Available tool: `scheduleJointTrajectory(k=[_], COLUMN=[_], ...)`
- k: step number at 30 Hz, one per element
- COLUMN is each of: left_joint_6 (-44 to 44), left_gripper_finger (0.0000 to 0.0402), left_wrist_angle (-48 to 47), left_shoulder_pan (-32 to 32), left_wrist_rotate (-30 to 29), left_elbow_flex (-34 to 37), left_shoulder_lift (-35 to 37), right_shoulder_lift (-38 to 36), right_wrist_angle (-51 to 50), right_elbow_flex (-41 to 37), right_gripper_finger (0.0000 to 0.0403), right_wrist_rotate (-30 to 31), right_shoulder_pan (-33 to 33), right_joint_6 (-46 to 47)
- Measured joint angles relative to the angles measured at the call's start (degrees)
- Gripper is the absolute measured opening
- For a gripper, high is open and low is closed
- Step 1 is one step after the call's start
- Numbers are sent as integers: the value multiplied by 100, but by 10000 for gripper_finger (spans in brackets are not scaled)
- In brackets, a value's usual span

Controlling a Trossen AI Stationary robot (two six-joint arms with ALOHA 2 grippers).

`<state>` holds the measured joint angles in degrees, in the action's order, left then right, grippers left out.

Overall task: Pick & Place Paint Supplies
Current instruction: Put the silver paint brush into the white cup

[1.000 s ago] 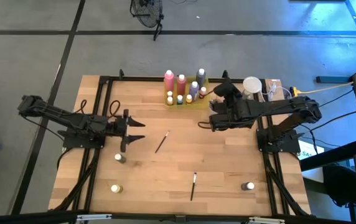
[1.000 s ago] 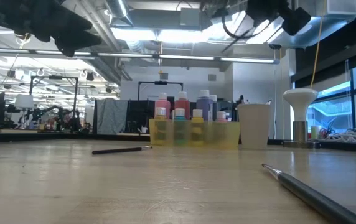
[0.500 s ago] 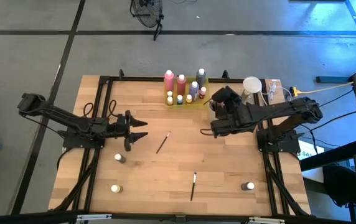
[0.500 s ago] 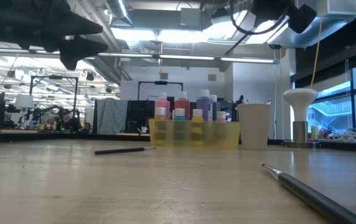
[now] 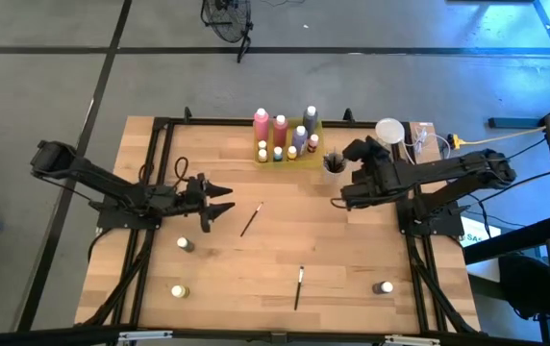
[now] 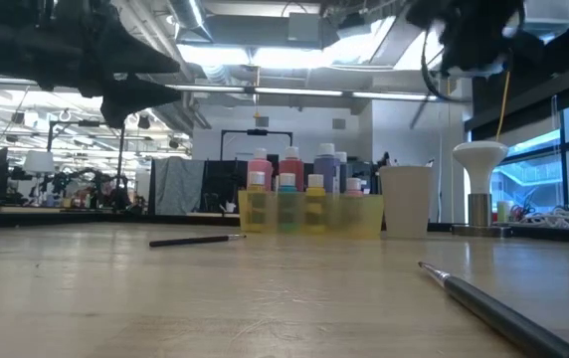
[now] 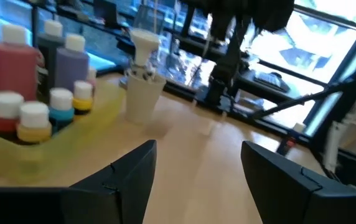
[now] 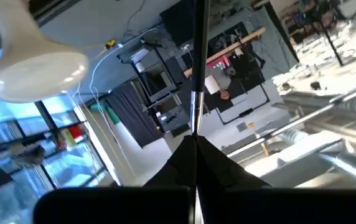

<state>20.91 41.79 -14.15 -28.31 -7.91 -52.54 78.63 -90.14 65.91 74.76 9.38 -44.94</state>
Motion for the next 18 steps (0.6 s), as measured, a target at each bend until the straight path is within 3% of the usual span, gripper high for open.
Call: scheduleJointTrajectory(k=[7, 12, 18], left_joint_6=[-282, -367, -510], left_gripper_finger=[232, 231, 232], left_wrist_angle=[526, 590, 613], left_shoulder_pan=[0, 0, 0], left_wrist_rotate=[-162, -158, -154], left_elbow_flex=[-23, -23, -23], left_shoulder_lift=[-248, -248, -248], right_shoulder_lift=[-38, -37, -35], right_wrist_angle=[12, 32, 247], right_elbow_flex=[-667, -752, -752], right_gripper_finger=[0, 0, 0], right_wrist_rotate=[253, 759, 705], right_shoulder_pan=[-142, -264, -262], right_joint_6=[-173, 15, -258])
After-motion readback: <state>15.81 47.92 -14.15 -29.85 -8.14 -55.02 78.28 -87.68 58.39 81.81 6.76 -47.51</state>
